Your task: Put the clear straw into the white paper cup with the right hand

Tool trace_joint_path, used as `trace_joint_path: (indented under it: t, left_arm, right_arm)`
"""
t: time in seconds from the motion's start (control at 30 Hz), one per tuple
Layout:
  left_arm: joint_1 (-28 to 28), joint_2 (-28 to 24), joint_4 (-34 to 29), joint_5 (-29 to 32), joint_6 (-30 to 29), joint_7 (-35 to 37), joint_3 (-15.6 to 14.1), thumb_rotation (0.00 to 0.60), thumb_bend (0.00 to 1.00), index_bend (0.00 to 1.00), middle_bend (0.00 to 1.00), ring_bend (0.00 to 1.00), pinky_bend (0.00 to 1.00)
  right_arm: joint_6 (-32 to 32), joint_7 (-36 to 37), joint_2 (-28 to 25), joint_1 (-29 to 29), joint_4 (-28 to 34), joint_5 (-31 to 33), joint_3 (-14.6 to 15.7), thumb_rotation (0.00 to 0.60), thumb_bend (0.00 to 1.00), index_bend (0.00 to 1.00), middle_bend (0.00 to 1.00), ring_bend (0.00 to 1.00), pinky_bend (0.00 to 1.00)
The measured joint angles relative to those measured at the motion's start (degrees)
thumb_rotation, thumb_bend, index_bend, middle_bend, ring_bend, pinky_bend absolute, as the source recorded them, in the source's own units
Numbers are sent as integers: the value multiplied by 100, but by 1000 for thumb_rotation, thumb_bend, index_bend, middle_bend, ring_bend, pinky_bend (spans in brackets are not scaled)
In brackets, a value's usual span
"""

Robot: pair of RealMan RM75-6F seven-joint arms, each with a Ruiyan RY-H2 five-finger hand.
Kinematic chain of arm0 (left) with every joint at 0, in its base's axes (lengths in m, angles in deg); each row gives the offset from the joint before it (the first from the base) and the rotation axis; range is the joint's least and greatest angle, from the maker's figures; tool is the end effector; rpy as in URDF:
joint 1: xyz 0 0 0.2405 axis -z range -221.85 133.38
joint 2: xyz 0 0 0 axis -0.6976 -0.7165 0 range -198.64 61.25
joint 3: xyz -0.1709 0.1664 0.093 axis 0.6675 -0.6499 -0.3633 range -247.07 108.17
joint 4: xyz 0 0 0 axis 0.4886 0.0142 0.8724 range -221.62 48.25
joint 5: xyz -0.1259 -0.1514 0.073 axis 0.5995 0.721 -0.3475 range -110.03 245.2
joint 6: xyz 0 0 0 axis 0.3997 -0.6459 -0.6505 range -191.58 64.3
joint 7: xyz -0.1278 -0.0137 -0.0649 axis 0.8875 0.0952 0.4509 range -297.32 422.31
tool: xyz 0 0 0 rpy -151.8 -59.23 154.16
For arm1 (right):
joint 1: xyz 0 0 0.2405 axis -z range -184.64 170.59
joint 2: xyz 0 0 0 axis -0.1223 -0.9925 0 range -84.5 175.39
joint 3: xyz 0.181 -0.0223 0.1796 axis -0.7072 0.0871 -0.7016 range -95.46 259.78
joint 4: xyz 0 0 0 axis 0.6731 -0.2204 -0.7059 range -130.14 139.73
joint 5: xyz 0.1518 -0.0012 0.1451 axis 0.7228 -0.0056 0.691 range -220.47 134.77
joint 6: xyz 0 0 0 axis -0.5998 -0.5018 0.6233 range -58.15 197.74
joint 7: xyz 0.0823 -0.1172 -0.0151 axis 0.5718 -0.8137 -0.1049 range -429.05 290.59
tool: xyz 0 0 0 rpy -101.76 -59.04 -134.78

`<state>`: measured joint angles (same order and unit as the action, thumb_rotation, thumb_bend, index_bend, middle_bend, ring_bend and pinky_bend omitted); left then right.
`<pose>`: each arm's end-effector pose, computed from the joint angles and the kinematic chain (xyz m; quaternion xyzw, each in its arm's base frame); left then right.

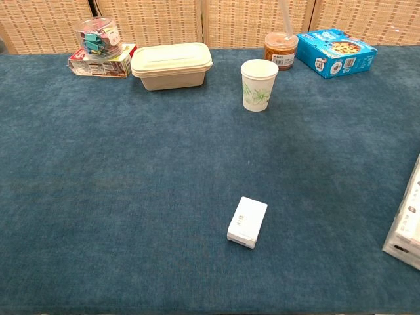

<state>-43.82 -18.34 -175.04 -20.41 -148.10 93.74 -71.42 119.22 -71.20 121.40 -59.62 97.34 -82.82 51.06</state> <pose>-0.3507 0.1380 0.2352 -0.5372 -0.4992 -0.4079 0.5438 -0.0519 -0.4280 0.0997 0.5483 -0.5392 0.5443 0.3353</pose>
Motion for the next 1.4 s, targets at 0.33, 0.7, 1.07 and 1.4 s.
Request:
trace_joint_path:
  t: [0.33,0.7,1.07,1.4]
  left_arm:
    - [10,-21,44,13,34,126,7,600,0,0,0,0,0]
    - [22,-34,87,10,57,217,10,600,0,0,0,0,0]
    - [20,-35,114,12,54,263,15,600,0,0,0,0,0]
    - [21,-30,107,10,62,241,12,600,0,0,0,0,0]
  right_arm:
    - [-230,1007,351,-70,-345,560,-298,600,476,586,0,0,0]
    - [-280,1361,636,-187,-637,747,-356,600,475,586,0,0,0]
    - [-407,1563,751,-206,-760,926,-337,600,475,586,0,0,0]
    - [-548,1725,842,-169,-1025,813,-246,600,475,586,0,0,0]
